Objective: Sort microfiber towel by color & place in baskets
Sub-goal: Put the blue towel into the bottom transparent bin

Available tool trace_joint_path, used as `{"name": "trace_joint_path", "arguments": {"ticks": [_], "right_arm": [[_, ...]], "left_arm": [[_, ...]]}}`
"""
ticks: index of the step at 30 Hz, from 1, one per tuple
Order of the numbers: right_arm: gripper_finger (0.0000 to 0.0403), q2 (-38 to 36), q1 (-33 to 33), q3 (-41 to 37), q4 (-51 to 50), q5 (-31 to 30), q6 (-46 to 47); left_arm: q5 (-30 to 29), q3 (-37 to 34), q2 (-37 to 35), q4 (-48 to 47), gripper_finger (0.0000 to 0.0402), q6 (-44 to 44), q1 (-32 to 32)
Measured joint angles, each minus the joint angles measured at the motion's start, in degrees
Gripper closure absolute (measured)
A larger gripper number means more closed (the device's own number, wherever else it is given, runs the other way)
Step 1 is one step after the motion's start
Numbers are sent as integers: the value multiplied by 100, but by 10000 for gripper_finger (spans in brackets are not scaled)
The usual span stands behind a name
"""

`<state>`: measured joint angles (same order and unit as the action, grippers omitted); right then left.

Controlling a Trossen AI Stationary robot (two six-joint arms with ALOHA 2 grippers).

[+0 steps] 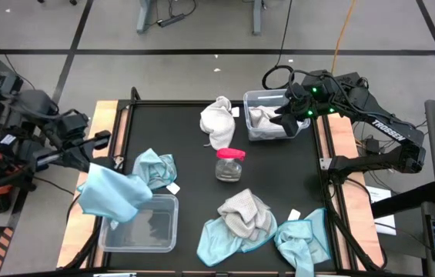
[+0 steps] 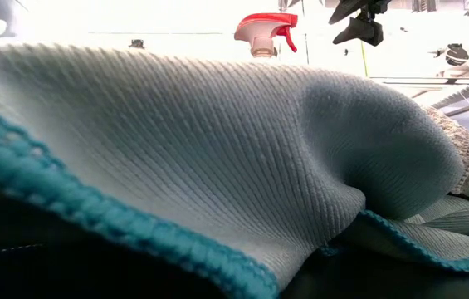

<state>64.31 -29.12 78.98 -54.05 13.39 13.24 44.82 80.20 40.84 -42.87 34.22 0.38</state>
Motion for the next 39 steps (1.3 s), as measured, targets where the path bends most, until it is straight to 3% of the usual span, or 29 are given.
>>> {"name": "trace_joint_path", "arguments": {"ticks": [8, 18, 21, 26, 33, 39], "right_arm": [[184, 0, -1, 0, 1, 0, 1], [184, 0, 0, 0, 1, 0, 1], [184, 0, 0, 0, 3, 0, -1], [184, 0, 0, 0, 70, 0, 0], [184, 0, 0, 0, 356, 0, 0], [184, 0, 0, 0, 567, -1, 0]], "left_arm": [[153, 0, 266, -7, 401, 145, -319], [268, 0, 773, -41, 401, 273, -1200], [219, 4, 945, -616, 401, 30, -1448], [-418, 2, 1245, -2193, 401, -699, -1796], [-1338, 4, 1480, -2591, 401, -1218, -2155], [-1770, 4, 1708, -2858, 397, -1265, -2584]]}}
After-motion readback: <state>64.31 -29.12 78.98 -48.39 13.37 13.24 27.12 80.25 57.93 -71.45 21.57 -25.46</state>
